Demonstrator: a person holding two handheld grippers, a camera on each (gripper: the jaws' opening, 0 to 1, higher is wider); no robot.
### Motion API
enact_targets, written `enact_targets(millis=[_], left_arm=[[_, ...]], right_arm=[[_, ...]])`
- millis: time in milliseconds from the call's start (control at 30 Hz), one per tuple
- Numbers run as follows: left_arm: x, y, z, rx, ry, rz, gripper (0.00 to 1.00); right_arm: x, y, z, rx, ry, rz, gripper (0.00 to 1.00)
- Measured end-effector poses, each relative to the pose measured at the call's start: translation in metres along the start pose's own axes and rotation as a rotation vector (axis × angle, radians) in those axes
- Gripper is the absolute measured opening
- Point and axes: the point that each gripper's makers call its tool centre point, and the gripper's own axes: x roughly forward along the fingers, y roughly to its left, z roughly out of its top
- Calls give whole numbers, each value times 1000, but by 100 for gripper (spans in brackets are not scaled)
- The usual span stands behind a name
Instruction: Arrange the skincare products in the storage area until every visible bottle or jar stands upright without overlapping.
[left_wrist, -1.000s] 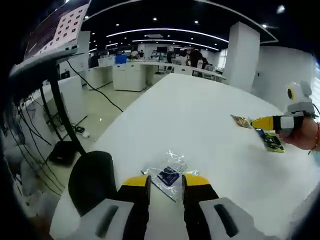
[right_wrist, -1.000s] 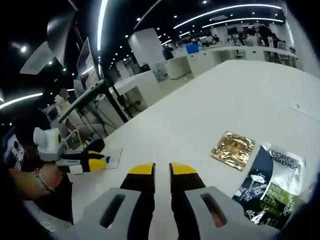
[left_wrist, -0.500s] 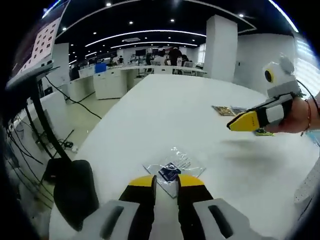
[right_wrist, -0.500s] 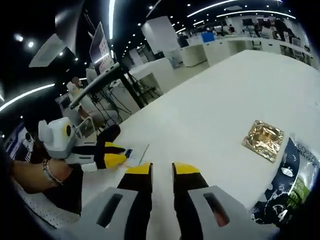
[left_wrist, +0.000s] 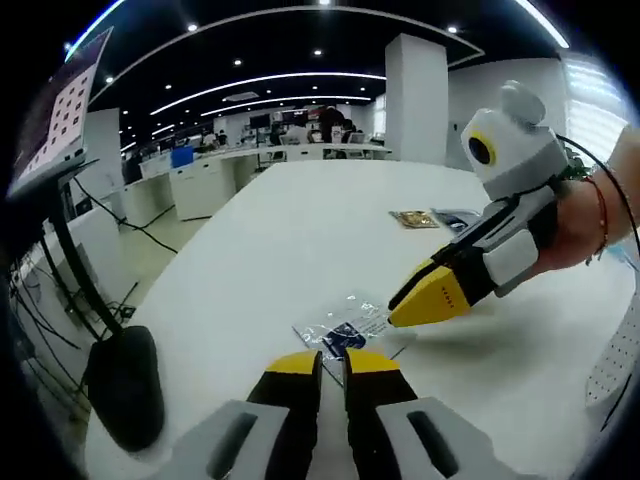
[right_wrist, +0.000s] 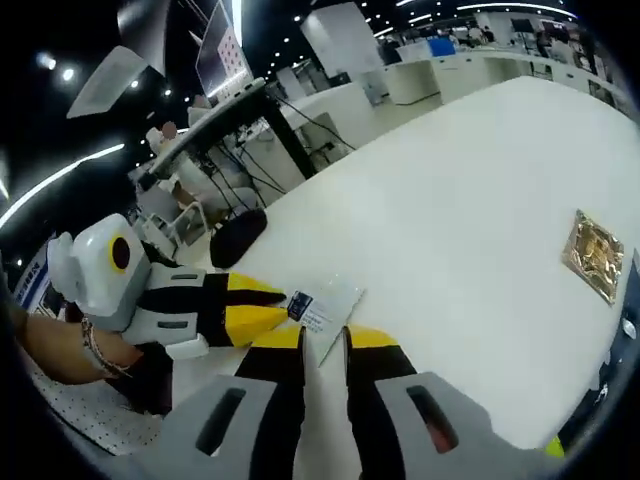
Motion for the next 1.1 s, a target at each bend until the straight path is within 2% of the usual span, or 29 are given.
enact_targets(millis=[67,200,367,700,800,867,933,1000,1100], left_arm=[[0,1,-1,4,-7,4,6],[-1,3,-2,10,-17,18,3],[0,3,-3,32,-23,32,1],[2,5,-3,47,-42,53,1],[2,5,-3,48,-58,61,1],[3,3,-2,43,-66,51,1],[2,3,-2,49,-72,55,1],[3,2,-1,47,-74,55,1],[3,3,-1,43,-77,53,1]], right_arm=[[0,-4,1,21,-6,-1,12],[-1,-5,2,138,-27,25,11],[-2,-7,1,189,-33,38,10],[-1,-8,0,347,-41,90,10],[-1,-7,0,361,-44,96,10],[-1,4,-1,363,-26,149,2],[2,9,-4,319,2,142,6],[5,17,-8,283,29,160,5],[4,17,-4,249,17,137,4]])
